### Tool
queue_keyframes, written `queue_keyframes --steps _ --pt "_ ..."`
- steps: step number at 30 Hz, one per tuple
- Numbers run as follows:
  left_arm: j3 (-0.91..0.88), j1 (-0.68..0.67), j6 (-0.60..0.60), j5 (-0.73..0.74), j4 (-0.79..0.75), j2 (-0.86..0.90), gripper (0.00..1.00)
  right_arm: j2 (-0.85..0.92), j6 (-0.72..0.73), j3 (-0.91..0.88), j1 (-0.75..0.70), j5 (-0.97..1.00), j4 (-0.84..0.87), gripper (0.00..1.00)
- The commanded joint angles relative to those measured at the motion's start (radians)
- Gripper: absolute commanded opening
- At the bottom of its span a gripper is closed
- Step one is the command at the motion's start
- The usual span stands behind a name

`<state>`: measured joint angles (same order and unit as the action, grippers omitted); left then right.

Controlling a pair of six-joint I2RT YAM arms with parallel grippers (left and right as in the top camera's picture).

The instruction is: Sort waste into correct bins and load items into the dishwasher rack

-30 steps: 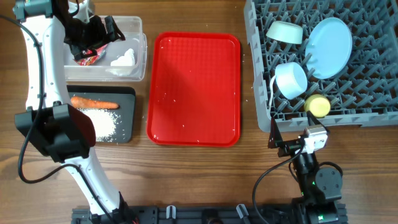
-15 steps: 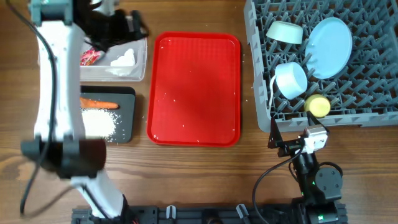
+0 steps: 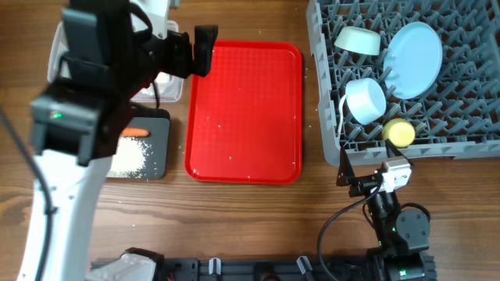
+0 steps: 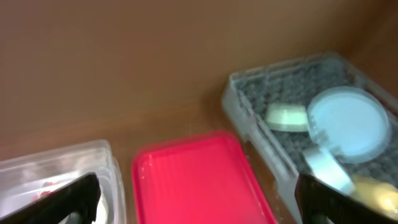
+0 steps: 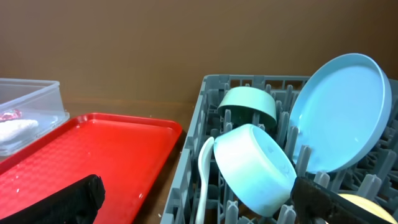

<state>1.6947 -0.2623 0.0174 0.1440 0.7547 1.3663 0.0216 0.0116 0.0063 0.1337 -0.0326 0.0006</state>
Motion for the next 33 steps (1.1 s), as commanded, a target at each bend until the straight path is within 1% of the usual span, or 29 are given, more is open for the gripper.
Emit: queue_keyframes --steps 1,2,3,5,6,9,12,14,17,18,22,26,33 --pt "-0.469 0.087 0.012 0.110 -0.327 -0.172 1.00 -0.003 0.017 -0.001 -0.004 -0.018 0.002 1.00" --pt "-0.610 0.112 0.011 0.132 -0.436 -0.223 1.00 -0.003 0.016 -0.001 -0.004 -0.018 0.002 1.00" --pt "-0.708 0.129 0.007 0.142 -0.510 -0.260 1.00 -0.003 0.017 -0.001 -0.004 -0.018 0.002 1.00" --pt "-0.959 0.174 -0.006 0.152 -0.685 -0.379 1.00 -0.003 0.016 -0.001 -0.004 -0.018 0.002 1.00" --pt "-1.070 0.193 -0.006 0.151 -0.741 -0.446 1.00 -0.003 0.017 -0.001 -0.004 -0.018 0.002 1.00" --pt "-1.312 0.249 0.003 0.150 -0.803 -0.645 1.00 -0.003 0.016 -0.001 -0.004 -0.018 0.002 1.00" --pt "-1.449 0.262 0.005 0.107 -0.804 -0.819 1.00 -0.003 0.016 -0.001 -0.004 -0.018 0.002 1.00" --pt "-1.556 0.273 0.005 0.079 -0.804 -0.974 1.00 -0.003 0.017 -0.001 -0.004 -0.018 0.002 1.00" --pt "-1.665 0.310 0.000 0.087 -0.804 -1.131 1.00 -0.003 0.017 -0.001 -0.004 -0.018 0.002 1.00" --pt "-1.689 0.321 0.001 0.098 -0.781 -1.183 1.00 -0.003 0.017 -0.001 -0.004 -0.018 0.002 1.00" --pt "-1.689 0.332 0.000 0.097 -0.696 -1.290 1.00 -0.003 0.017 -0.001 -0.004 -0.018 0.002 1.00" --pt "-1.689 0.332 -0.001 0.099 -0.698 -1.365 1.00 -0.003 0.017 -0.001 -0.004 -0.018 0.002 1.00" --pt "-1.689 0.333 -0.003 0.098 -0.701 -1.363 1.00 -0.003 0.017 -0.001 -0.004 -0.018 0.002 1.00"
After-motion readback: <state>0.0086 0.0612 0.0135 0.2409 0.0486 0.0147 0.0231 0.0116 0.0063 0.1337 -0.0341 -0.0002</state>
